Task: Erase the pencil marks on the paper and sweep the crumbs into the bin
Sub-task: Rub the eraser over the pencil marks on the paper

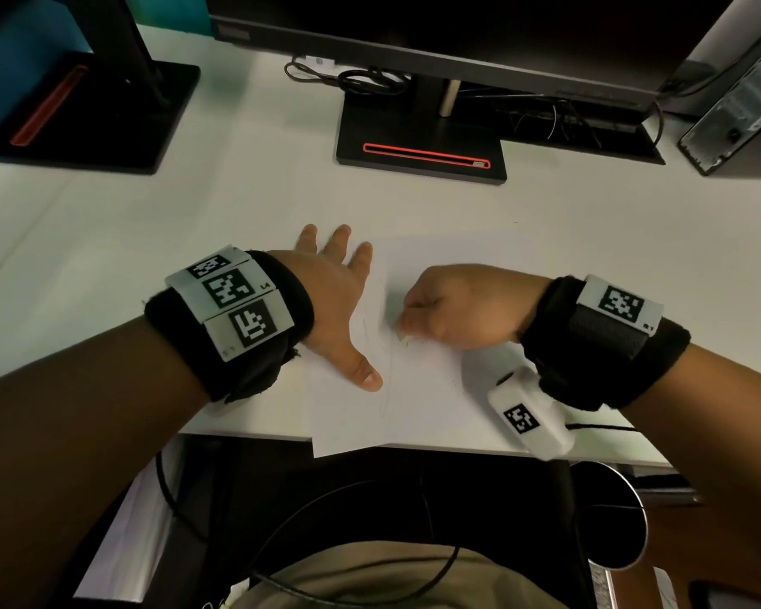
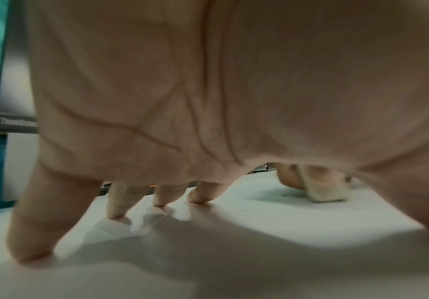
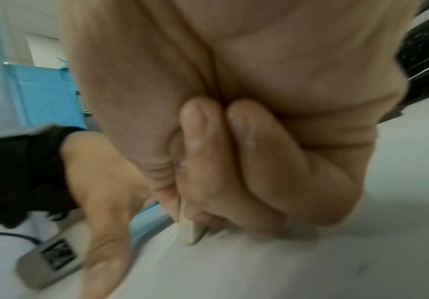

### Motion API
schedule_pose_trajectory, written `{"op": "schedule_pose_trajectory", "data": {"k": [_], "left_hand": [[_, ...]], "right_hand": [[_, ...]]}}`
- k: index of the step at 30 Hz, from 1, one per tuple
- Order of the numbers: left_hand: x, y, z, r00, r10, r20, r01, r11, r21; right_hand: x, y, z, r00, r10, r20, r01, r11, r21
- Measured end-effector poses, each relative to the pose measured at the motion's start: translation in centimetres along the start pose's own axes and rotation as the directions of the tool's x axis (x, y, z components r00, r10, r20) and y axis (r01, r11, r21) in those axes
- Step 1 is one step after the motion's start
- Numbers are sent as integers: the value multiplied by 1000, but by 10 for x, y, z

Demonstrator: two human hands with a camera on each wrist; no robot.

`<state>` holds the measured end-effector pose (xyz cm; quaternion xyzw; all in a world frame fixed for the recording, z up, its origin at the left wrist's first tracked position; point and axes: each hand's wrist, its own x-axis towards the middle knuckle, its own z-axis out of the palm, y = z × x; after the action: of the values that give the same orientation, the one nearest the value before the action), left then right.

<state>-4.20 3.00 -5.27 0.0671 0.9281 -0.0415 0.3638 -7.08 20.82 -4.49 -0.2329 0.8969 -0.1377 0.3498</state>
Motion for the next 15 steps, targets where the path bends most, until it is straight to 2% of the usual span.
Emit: {"op": "schedule_pose_trajectory", "data": {"k": [2,4,10,13,15], "left_hand": [[1,0,0,1000,0,0,0,1000,-1],[2,0,0,1000,-2,2,2,1000,5],[1,0,0,1000,-2,3,2,1000,12],[0,0,-1,1000,-2,5,2,1000,8],[0,0,0,1000,-4,7,4,1000,9]], "right_hand": [[1,0,2,999,-2,38,1,1000,25],[3,3,-3,1000,18,20,-19,997,68],[6,-3,-1,999,11,48,-12,999,36],[10,-1,-14,999,41,-21,-40,999,34],[12,-4,-13,999,37,-15,-37,999,-6]]}}
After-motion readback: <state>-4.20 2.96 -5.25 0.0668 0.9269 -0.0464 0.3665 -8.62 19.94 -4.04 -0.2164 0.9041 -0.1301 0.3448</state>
